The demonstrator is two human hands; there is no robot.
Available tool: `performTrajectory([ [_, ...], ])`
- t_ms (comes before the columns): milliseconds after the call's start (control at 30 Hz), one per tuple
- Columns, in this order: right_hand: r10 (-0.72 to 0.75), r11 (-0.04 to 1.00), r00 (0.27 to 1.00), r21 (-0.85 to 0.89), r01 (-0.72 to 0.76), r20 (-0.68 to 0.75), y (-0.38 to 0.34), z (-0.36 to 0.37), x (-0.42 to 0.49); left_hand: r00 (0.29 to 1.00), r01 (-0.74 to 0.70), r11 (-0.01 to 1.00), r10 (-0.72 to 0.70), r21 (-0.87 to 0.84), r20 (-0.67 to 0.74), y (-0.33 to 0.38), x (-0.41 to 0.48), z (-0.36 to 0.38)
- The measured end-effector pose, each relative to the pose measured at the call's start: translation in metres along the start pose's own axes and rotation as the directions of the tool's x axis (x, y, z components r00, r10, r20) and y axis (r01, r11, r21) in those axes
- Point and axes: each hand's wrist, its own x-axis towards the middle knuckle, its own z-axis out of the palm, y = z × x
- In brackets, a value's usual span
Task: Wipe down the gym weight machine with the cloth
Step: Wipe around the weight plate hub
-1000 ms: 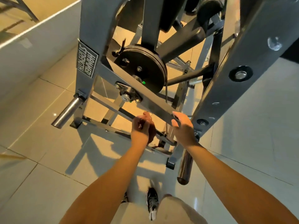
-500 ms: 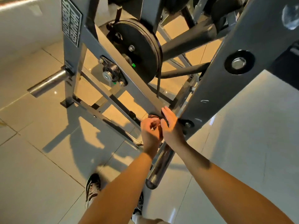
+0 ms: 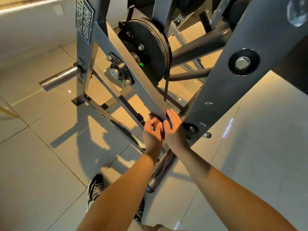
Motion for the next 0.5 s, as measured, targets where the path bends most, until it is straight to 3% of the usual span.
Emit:
performTrajectory([
  [100,0.046,0.999,0.999,0.017,-0.046,-0.017,-0.013,0.0,0.0,0.993,0.082,0.996,-0.079,-0.03,0.087,-0.002,0.005,-0.007],
  [233,0.087,0.986,0.99,0.134,-0.101,0.109,-0.05,0.002,0.008,1.0,0.028,0.995,-0.027,-0.099,0.011,0.058,0.028,-0.031],
  [333,0.055,0.991,0.988,0.117,-0.072,0.145,-0.073,0.009,0.026,0.999,0.039,0.963,-0.038,-0.265,0.01,0.081,0.044,-0.038],
  [367,0.071,0.991,0.986,0.099,-0.087,0.153,-0.077,0.01,0.031,0.999,0.036,0.968,-0.033,-0.247,0.017,0.082,0.041,-0.038],
  [500,0.255,0.964,0.957,0.042,-0.263,0.139,-0.082,0.012,0.03,0.988,0.136,0.964,-0.116,-0.23,0.098,0.068,0.033,-0.037],
])
